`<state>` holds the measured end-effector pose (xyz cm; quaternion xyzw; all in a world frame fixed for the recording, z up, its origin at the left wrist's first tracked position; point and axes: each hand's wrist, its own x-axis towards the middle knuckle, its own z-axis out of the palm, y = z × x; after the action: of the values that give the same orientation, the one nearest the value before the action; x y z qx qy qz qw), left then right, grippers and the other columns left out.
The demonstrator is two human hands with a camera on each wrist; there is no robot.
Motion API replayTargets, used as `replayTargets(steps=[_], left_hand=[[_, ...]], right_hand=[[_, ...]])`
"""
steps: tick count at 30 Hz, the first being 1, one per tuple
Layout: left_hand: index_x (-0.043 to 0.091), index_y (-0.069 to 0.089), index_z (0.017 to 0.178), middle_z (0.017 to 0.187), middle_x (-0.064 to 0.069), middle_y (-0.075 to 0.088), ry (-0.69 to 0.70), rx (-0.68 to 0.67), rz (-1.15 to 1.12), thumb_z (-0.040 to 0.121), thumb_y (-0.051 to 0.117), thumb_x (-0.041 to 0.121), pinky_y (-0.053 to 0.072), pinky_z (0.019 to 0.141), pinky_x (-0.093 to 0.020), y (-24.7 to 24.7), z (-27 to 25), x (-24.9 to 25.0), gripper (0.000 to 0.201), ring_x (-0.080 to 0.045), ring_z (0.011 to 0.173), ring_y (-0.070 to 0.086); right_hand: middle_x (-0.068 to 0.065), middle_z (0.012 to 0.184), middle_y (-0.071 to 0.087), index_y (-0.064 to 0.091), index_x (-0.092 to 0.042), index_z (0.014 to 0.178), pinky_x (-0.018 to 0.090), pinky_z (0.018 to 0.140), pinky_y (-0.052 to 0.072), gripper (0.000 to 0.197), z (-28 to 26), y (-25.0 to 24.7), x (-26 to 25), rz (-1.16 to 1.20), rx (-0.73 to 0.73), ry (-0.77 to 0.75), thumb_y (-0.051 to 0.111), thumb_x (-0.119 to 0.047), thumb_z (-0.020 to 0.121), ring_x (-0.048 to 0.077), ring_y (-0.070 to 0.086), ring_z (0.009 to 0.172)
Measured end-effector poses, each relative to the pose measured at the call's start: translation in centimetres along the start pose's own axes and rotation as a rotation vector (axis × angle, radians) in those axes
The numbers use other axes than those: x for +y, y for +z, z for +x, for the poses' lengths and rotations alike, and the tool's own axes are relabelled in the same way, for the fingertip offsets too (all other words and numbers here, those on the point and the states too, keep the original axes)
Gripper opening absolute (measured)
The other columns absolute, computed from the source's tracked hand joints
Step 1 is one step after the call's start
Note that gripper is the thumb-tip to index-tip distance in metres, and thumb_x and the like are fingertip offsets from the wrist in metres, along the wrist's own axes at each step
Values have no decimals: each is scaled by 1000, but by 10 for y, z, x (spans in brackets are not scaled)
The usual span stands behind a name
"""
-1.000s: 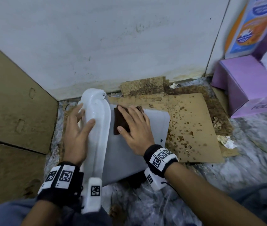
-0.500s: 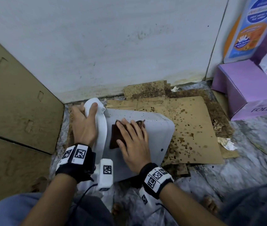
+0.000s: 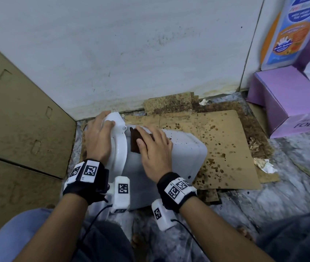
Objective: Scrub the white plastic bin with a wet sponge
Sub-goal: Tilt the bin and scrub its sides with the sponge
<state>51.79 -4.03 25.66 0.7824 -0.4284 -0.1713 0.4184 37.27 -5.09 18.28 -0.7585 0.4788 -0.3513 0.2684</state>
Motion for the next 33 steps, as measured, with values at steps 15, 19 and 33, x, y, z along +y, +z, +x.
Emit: replayTargets(steps=[15,19,33], left_hand=[[34,61,122,120,-1,51,-18,52,-40,78,48,52,36,108,-42,10,-1,-1,49,-23,122,48],[36,61,122,125,-4,52,-9,46,-18,77,45,52,35,107,-40,10,-3,-1,51,-23,123,46],[32,60,125,115,1,47,65,3,15,81,48,46,35,107,-41,11,-15,3,47,-22,121,46]], right_hand=[[-11,152,35,34,-40,144,52,119,-2,51,-6,-6,23,-12,-140,126,14,-47,98,16,23,144],[-11,152,35,34,-34,146,51,119,-3,59,-7,-10,41,27,-139,257,11,-48,93,15,21,144],[-13,154,32,28,-35,149,47,119,1,57,-28,-8,31,50,-99,63,11,-50,97,12,23,144]])
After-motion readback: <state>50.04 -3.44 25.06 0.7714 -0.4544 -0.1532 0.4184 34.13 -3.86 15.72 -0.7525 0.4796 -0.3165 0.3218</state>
